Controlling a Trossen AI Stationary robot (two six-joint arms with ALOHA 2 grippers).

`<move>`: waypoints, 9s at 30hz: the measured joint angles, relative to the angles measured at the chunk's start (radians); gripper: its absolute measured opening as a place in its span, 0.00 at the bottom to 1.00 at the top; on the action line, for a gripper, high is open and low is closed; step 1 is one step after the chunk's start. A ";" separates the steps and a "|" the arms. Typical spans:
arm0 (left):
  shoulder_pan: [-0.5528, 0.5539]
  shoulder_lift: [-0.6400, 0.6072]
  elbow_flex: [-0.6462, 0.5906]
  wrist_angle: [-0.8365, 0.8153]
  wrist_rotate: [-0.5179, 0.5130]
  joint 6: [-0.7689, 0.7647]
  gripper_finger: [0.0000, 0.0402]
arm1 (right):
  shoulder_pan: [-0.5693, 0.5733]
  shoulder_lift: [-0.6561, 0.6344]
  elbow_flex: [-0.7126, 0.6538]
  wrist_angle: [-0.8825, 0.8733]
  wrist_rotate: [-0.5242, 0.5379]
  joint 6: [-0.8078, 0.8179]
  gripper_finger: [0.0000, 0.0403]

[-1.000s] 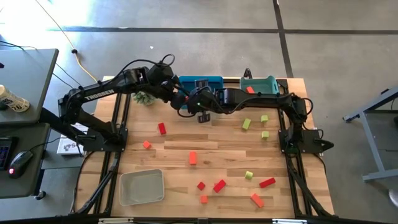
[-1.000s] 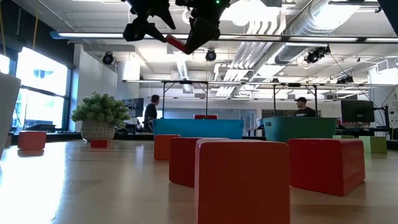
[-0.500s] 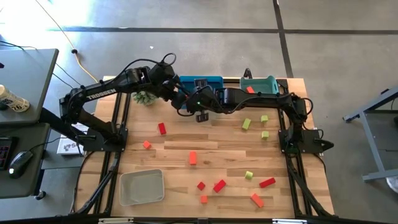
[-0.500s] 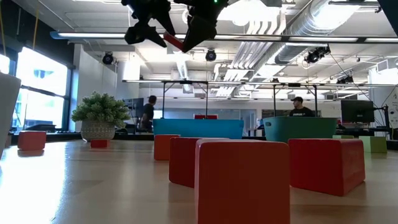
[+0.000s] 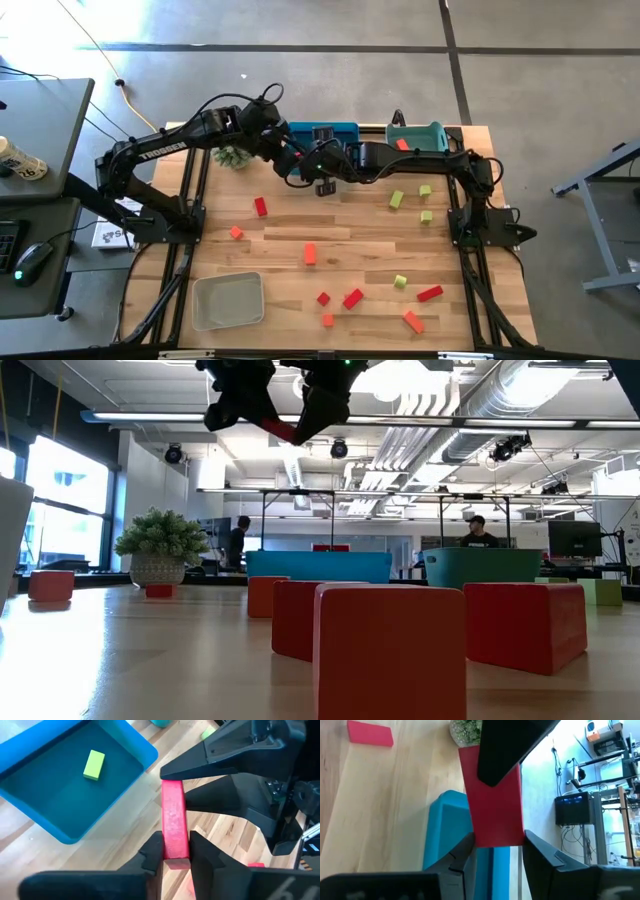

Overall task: Sort & place blocks by color
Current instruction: Put the red block into the gray bin, then put the green block into the blue bin

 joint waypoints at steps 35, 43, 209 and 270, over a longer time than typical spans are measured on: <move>-0.551 -0.006 -0.017 -0.553 0.029 -0.154 0.10 | 0.025 0.000 0.000 -0.465 -0.028 0.511 0.46; -0.783 -0.003 -0.107 -0.497 0.120 -0.301 0.10 | -0.009 0.000 0.000 -0.465 -0.128 0.499 0.46; -0.165 -0.006 -0.121 -0.043 -0.149 0.326 0.30 | -0.166 -0.631 -1.304 -0.197 -0.535 1.819 0.30; -0.165 -0.006 -0.121 0.001 -0.149 0.143 0.30 | -0.381 -0.175 -0.717 0.447 -0.470 1.054 0.26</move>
